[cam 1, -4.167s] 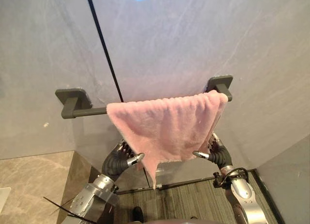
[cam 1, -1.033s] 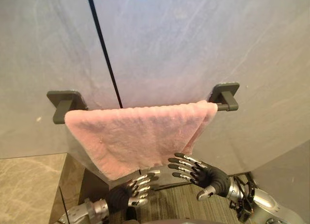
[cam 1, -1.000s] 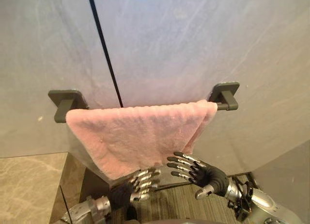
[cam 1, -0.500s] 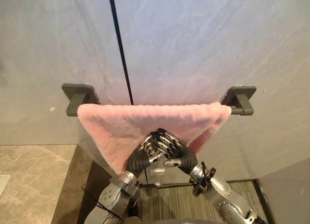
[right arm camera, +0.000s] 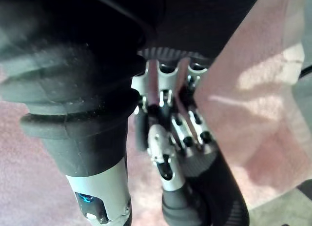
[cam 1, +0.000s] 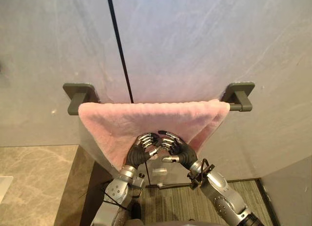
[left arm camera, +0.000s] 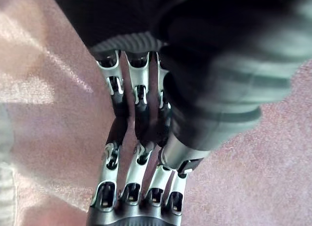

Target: Organize washtable

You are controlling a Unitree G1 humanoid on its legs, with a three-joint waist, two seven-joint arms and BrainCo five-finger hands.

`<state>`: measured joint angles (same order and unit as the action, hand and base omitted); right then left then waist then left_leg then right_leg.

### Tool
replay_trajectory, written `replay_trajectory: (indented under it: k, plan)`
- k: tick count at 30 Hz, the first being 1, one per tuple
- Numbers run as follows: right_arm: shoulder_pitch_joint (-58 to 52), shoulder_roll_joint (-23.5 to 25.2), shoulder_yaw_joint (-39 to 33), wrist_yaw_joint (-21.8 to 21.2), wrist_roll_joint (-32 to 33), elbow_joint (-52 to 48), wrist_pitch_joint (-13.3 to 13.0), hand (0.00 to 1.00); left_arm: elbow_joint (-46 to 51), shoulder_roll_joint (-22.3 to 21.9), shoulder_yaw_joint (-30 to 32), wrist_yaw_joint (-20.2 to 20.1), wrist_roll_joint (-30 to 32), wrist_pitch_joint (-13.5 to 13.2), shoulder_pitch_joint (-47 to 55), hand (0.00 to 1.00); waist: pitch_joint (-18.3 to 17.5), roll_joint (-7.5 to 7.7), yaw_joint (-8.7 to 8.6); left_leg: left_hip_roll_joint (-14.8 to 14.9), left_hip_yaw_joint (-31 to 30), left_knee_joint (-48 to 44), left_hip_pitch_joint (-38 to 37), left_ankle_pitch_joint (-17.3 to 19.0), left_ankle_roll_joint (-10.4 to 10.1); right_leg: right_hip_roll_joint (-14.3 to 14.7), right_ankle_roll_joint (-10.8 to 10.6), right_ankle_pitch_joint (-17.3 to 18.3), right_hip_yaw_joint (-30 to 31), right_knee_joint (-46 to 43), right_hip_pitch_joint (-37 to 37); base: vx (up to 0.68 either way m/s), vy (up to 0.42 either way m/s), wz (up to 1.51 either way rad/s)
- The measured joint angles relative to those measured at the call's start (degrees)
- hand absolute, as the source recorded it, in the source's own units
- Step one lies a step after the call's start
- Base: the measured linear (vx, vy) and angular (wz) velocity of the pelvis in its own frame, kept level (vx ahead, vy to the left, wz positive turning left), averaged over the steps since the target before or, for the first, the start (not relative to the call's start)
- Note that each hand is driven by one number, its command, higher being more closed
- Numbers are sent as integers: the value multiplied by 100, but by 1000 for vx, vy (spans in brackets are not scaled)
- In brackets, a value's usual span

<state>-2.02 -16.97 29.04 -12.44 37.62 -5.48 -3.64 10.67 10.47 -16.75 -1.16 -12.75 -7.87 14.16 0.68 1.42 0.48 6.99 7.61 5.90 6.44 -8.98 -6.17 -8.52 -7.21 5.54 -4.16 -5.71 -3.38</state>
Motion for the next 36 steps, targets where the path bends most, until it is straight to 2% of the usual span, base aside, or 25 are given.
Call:
replay_trajectory:
  k: [6, 8, 11, 15, 20, 25, 28, 31, 32, 36]
  plan:
    - [-35, 146, -41, -23, -142, 83, 8, 0, -73, -113, 107, -8, 0, -48, 23, 0, -15, -12, 6, -1, 46, -1, 32, -30, 34, 2, -51, -121, 94, 101, -37, 6, 7, -8]
    - [-202, 369, -177, -26, -225, 315, 14, 0, -345, -230, 168, -11, 6, -107, 24, 0, -35, -19, 11, -1, 45, 0, -21, -41, 47, 2, -52, -123, 96, 103, 12, 0, 0, 0]
    - [-566, 440, -397, -32, -329, 616, 44, 0, -809, -369, 462, -12, 74, -107, 85, 0, -117, -49, 9, 0, 42, 0, -24, -41, 47, 3, -53, -122, 97, 102, 14, 0, 0, 0]
    - [-1004, 518, -809, -27, -809, 1503, 222, 0, -1665, -353, 706, -14, 346, 30, 269, 0, -128, -48, -14, 14, 21, 0, -73, -14, 16, 18, -63, -128, 81, 220, 133, 0, 0, 0]
    - [-1246, 741, -1361, -7, -1774, 2661, 316, 0, -2887, -366, 1150, 3, 803, 152, 353, 0, -125, -38, -49, 18, 22, 0, -125, 21, 22, 25, -52, -130, 78, 312, 230, 0, 0, 0]
    - [-1187, 854, -1646, 30, -2187, 3803, 413, 0, -3899, -363, 1393, 6, 1098, 231, 349, 0, -104, -15, -102, 13, 34, 0, -200, 71, -1, 22, -52, -129, 82, 390, 338, 19, -3, -1]
    - [-1009, 986, -1910, 288, -3006, 4802, 417, 0, -5191, -488, 1648, 227, 1281, 265, 142, 0, -94, -32, -111, 25, 72, 0, -297, 136, -20, 31, -30, -85, 107, 394, 416, 51, -13, -6]
    - [-874, 1015, -2030, 424, -3457, 5071, 409, 0, -5584, -563, 1752, 461, 1385, 293, 23, 0, -86, -23, -110, 25, 80, 0, -310, 146, -14, 32, -20, -87, 113, 385, 425, 35, -5, -1]
    - [-775, 1047, -2046, 527, -3845, 5216, 407, 0, -5697, -562, 1752, 544, 1467, 298, -50, 0, -80, -15, -115, 24, 97, 0, -338, 151, -22, 31, -22, -86, 126, 382, 442, 27, -3, -3]
    - [-416, 1212, -2294, 733, -4577, 5829, 402, 0, -6011, -583, 1752, 660, 1614, 294, -263, 0, -13, 3, -115, 24, 140, 1, -503, 208, -57, 30, -12, -47, 146, 388, 595, 37, -4, -4]
